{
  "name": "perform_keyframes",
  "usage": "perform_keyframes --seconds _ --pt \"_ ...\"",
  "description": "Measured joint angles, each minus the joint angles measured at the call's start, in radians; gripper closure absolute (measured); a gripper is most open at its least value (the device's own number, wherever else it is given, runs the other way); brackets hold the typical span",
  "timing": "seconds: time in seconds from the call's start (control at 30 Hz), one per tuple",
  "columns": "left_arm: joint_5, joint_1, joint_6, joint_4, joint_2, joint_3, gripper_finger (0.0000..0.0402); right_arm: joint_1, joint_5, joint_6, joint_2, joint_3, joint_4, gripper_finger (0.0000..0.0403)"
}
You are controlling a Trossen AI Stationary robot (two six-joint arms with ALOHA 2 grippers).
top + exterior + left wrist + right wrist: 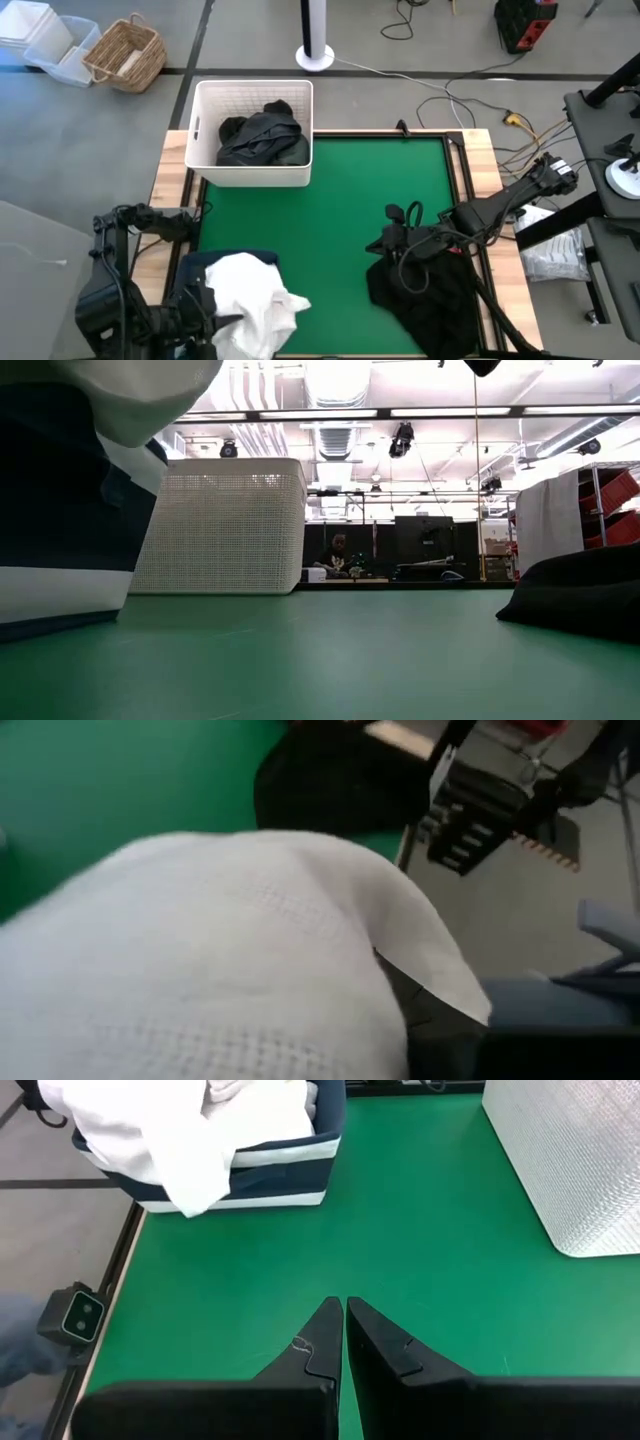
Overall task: Sort clothes
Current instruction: Put the white shirt into the blue bin
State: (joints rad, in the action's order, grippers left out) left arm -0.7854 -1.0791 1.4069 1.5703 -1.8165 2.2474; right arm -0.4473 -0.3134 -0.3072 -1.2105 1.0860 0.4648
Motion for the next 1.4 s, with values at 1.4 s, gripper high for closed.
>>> perform_keyframes --seconds 1.4 --pt "0.914 0.063 0.679 -0.003 0.035 -0.690 0.0393 0.000 0.000 0.003 -0.001 -0.019 0.002 0.0392"
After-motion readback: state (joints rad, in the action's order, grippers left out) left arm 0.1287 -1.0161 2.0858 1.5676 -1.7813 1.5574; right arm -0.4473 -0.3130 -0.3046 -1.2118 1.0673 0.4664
